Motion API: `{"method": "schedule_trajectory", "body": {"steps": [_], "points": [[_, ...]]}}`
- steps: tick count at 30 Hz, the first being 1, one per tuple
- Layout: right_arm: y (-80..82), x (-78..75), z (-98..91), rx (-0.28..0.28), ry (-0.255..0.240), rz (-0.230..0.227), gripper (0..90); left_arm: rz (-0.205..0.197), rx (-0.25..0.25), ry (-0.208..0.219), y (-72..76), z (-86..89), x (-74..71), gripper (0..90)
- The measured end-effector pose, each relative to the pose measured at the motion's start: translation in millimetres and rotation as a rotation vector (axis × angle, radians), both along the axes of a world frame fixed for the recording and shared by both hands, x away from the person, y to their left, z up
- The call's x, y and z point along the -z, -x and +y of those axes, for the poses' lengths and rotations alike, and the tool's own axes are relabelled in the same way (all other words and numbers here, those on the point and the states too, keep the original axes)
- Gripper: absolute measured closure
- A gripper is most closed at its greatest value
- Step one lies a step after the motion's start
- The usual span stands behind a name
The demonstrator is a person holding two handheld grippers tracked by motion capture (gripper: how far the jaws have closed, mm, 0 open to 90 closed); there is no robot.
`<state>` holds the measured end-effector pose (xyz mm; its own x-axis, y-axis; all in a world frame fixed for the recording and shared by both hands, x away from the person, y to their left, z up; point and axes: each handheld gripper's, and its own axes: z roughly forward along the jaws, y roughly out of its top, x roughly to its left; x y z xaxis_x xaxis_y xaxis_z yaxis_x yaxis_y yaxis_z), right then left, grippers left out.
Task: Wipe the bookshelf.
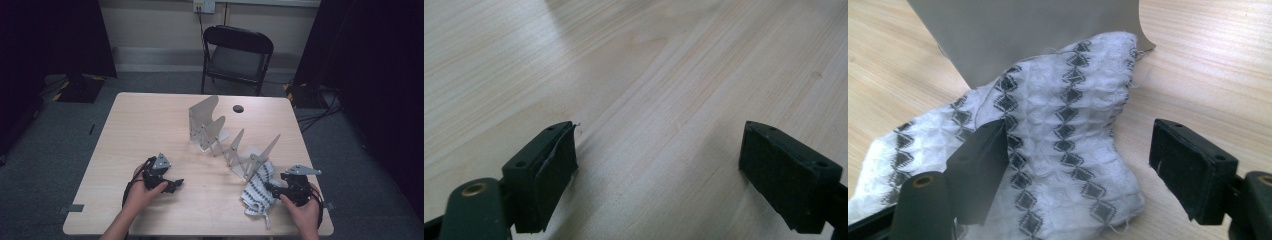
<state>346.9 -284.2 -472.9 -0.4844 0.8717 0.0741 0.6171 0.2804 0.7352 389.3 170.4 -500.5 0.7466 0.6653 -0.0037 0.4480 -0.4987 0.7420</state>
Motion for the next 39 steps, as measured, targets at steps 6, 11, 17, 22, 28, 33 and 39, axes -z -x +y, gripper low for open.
{"method": "schedule_trajectory", "body": {"steps": [6,11,17,22,28,33,39], "points": [[-1.3,-3.6,13.7,-0.035,-0.024,-0.028,26.4,0.0,0.0,0.0,0.0,0.0,0.0,15.0],[-6.3,5.2,30.9,-0.073,0.012,-0.006,27.2,0.0,0.0,0.0,-0.1,0.0,0.0,15.0],[-3.5,15.8,31.7,-0.103,0.056,-0.003,26.5,0.001,0.0,0.0,-0.1,0.0,0.0,15.0],[3.7,15.4,19.1,-0.104,0.067,0.006,26.4,0.0,-0.001,-0.001,0.1,-0.1,0.0,15.0],[4.5,9.2,9.0,-0.089,0.044,0.003,20.8,-0.001,0.0,-0.002,0.0,0.0,-0.1,15.1],[-3.1,10.3,10.8,-0.109,0.049,-0.004,15.0,-0.001,-0.001,-0.001,0.0,-0.1,0.0,15.0],[-3.4,21.6,8.4,-0.109,0.016,0.016,13.1,0.0,-0.003,-0.006,0.7,-0.1,-0.3,15.2]]}}
